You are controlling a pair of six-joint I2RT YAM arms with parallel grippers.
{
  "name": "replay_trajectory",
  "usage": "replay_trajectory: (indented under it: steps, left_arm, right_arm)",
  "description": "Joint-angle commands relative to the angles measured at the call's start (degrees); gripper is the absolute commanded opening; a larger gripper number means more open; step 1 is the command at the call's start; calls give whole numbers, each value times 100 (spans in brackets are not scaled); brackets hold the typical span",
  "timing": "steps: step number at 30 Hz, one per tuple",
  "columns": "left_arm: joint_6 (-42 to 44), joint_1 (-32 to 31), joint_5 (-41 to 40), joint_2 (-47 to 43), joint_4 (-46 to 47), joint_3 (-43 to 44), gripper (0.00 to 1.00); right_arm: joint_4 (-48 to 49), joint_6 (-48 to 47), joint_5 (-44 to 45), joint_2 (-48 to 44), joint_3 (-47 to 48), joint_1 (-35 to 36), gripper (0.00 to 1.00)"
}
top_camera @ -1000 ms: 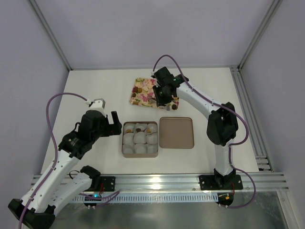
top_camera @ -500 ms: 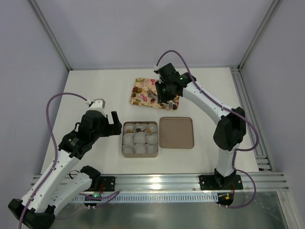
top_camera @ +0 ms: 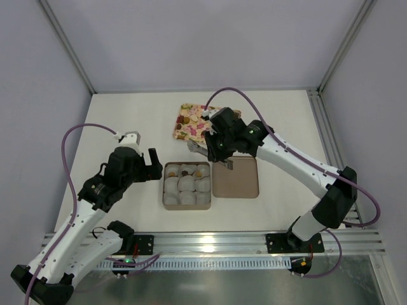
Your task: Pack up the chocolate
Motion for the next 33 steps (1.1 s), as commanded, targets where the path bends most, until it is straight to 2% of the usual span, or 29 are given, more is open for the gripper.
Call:
replay_trajectory:
  steps: [1, 8, 14, 25, 33]
  left_arm:
    - [2, 21, -75, -27, 19, 0, 100]
    - [-7, 21, -75, -36, 10, -9, 100]
    - [-16, 21, -84, -62, 19, -9, 100]
    - [2, 21, -93, -62, 19, -9, 100]
    - [2, 21, -93, -71, 19, -9, 100]
  right_arm:
    - [149, 268, 84, -346, -170, 458, 28]
    - [228, 567, 84, -400, -443, 1163, 28]
    - [377, 691, 84, -101, -513, 1585, 28]
    - [430, 682, 84, 321, -399, 1778, 29]
    - [430, 664, 84, 348, -399, 1796, 38]
